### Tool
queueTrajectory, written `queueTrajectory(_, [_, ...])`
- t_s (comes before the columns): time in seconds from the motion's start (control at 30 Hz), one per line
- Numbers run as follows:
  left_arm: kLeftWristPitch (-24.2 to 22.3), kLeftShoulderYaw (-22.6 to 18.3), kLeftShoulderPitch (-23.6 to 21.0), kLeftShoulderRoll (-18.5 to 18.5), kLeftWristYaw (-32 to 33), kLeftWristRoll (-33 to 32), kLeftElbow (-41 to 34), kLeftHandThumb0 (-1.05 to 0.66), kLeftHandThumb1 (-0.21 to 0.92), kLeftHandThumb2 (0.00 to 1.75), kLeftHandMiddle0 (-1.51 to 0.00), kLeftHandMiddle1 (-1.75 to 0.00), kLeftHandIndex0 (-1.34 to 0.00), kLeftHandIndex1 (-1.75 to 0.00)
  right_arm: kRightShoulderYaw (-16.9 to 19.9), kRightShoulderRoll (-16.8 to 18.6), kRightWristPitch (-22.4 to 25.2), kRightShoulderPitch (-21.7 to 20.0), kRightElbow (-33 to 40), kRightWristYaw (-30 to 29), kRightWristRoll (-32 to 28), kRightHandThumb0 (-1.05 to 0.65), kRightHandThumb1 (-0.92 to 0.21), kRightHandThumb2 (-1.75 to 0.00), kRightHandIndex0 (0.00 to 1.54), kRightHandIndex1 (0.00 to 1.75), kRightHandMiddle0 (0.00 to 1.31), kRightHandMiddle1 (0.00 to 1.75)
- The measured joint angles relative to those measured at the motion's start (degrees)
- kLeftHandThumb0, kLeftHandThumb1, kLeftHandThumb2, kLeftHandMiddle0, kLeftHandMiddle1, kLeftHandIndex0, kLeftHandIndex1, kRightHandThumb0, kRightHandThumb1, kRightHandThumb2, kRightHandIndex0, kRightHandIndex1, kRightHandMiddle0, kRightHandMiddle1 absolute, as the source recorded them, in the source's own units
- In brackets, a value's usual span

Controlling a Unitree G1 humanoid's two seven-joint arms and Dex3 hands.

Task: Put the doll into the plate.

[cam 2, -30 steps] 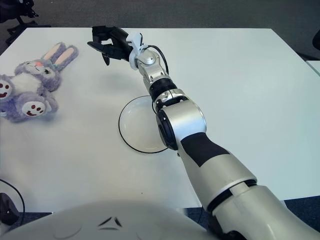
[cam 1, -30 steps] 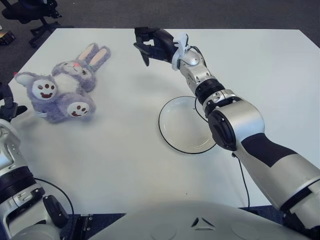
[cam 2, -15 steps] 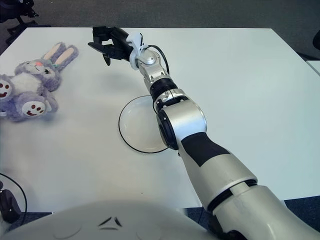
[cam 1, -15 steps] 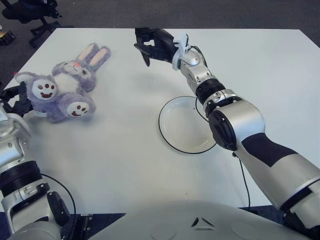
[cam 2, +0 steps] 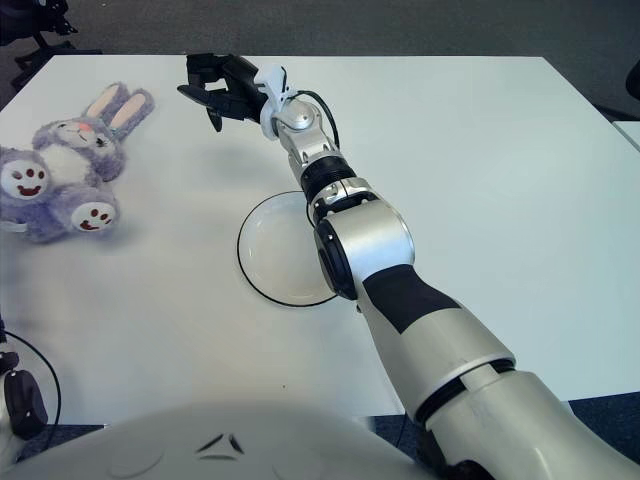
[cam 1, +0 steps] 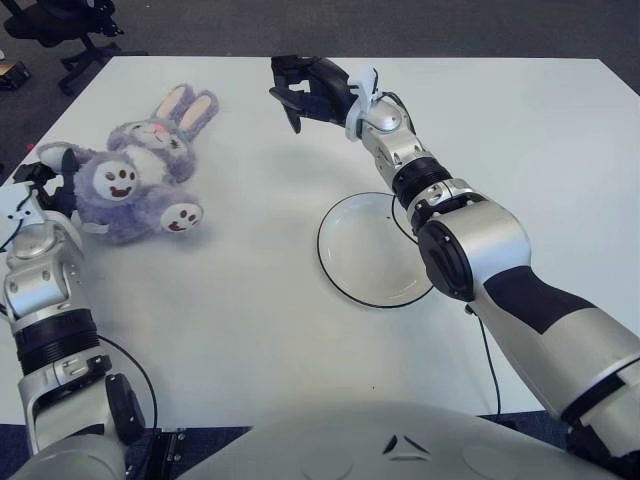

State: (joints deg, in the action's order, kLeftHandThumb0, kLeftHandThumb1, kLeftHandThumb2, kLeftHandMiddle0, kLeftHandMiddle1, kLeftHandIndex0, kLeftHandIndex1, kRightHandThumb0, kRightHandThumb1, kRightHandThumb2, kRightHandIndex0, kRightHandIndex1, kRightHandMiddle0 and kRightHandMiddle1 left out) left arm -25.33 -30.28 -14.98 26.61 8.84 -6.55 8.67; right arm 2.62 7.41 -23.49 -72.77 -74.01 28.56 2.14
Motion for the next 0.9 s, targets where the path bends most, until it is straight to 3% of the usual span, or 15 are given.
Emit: queueTrajectory(0.9, [1.9,6.6,-6.2,-1.7,2.9,3.6,1.6,-0.01,0.92,0.34,-0.48,-1.49,-0.25,-1.46,0.8,-1.5,-0.1,1.9,0.1,2.6,-0.7,-0.35,-0.92,-0.25,0.86,1.75,0.66,1.75])
